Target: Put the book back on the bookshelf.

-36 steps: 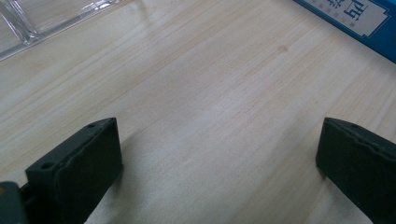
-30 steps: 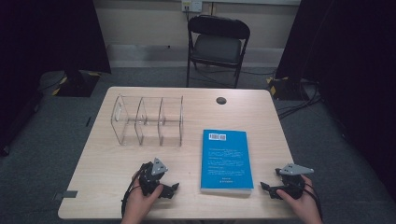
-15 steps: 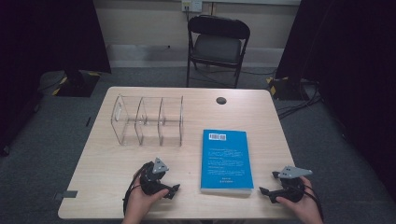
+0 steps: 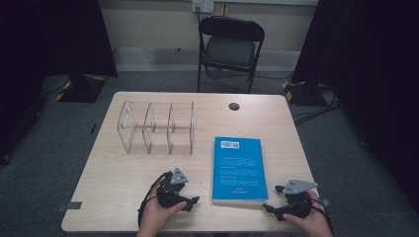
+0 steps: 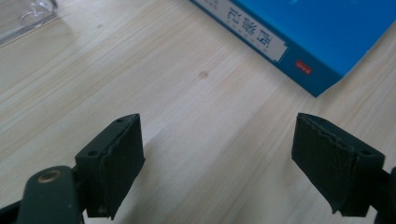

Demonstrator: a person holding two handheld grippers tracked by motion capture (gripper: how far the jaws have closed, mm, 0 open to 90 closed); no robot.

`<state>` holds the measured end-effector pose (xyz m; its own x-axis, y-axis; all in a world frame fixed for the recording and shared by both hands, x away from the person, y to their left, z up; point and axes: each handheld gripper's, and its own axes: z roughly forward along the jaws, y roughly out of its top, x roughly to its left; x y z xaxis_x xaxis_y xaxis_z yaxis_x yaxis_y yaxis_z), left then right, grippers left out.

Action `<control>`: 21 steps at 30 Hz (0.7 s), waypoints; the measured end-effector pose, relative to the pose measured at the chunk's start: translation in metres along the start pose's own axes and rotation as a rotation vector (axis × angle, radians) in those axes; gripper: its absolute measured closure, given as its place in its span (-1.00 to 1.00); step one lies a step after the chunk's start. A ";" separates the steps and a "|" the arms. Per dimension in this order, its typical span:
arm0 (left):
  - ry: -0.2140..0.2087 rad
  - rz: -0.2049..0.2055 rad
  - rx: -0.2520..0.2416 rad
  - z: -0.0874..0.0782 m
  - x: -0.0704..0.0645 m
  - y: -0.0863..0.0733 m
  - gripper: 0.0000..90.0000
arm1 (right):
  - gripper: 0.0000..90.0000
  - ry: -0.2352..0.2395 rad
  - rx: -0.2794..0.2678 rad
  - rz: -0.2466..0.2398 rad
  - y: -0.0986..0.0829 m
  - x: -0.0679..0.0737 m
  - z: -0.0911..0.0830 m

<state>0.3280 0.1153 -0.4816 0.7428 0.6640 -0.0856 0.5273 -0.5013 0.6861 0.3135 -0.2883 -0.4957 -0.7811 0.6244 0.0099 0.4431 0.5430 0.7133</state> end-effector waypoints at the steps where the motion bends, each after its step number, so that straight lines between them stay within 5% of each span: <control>1: -0.012 0.008 0.008 0.001 -0.003 0.002 -0.63 | -0.62 0.002 0.000 -0.007 0.000 0.001 0.001; 17: -0.039 0.078 0.036 0.012 -0.019 0.008 -0.63 | -0.63 -0.021 -0.037 0.002 0.005 0.013 0.011; 21: -0.041 0.080 0.028 0.014 -0.021 0.009 -0.63 | -0.44 -0.007 -0.047 0.000 0.007 0.016 0.012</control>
<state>0.3228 0.0893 -0.4840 0.7992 0.5979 -0.0614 0.4762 -0.5675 0.6717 0.3094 -0.2678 -0.4990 -0.7776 0.6287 0.0050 0.4222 0.5161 0.7453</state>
